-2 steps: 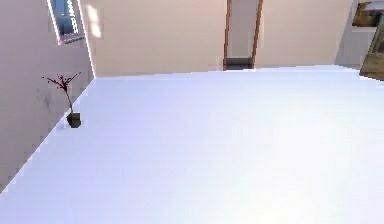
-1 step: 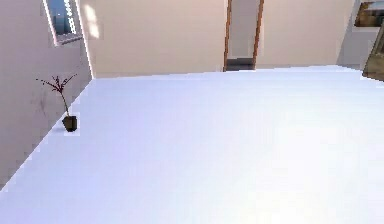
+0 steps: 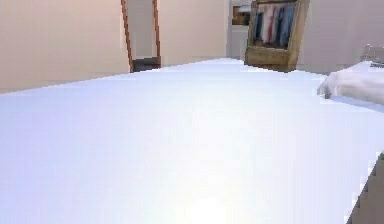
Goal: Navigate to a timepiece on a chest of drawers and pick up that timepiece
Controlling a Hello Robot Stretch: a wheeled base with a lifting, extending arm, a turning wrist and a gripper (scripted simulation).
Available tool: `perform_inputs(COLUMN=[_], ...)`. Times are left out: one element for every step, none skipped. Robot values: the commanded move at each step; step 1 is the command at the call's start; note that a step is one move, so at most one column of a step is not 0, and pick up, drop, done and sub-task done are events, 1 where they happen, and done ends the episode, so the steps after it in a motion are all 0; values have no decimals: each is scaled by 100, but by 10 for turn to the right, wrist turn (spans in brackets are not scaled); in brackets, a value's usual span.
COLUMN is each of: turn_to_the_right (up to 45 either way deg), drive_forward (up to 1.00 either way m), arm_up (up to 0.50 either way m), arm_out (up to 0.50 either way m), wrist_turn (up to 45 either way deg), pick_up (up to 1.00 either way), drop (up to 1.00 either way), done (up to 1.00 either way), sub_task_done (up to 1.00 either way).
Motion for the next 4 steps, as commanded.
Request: perform_inputs(turn_to_the_right=[30, 0, 450, 0], drive_forward=[0, 50, 0, 40], arm_up=[0, 0, 0, 0], arm_out=[0, 0, 0, 0], wrist_turn=[0, 0, 0, 0], pick_up=[0, 0, 0, 0], drop=[0, 0, 0, 0], done=[0, 0, 0, 0], sub_task_done=[0, 0, 0, 0])
